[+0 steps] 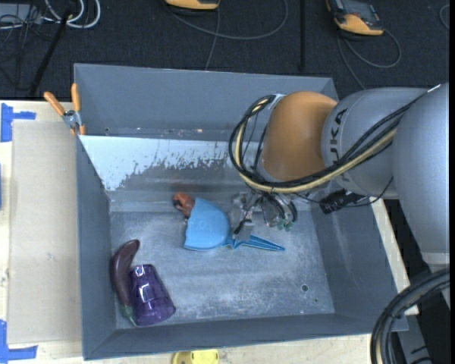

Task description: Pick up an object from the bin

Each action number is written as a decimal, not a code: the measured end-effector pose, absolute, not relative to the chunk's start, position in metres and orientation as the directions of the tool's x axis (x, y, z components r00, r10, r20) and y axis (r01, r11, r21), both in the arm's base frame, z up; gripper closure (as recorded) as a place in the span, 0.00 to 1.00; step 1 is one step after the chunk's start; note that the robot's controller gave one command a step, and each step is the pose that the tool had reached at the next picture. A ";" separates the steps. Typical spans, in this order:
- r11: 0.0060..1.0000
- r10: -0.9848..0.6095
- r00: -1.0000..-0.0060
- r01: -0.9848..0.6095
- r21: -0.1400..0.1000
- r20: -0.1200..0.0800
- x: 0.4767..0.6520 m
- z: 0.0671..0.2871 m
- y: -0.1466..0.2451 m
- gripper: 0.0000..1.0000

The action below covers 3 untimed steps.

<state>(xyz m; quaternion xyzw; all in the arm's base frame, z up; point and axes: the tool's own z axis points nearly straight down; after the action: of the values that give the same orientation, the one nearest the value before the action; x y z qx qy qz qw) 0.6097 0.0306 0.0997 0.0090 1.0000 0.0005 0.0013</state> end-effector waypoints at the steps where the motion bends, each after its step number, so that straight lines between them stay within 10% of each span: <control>1: 1.000 0.017 -1.000 0.017 0.000 -0.001 0.609 0.099 0.030 0.00; 2: 1.000 0.015 -1.000 0.015 0.000 -0.001 0.609 0.099 0.030 1.00; 3: 1.000 0.014 -1.000 0.014 0.000 -0.001 0.609 0.099 0.030 0.00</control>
Offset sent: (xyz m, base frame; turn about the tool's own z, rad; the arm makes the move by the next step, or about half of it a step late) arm 0.0000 0.0000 0.0000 0.0000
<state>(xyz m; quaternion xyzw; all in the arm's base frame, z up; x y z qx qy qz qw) 0.6094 0.0304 0.0993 0.0068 1.0000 -0.0001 0.0005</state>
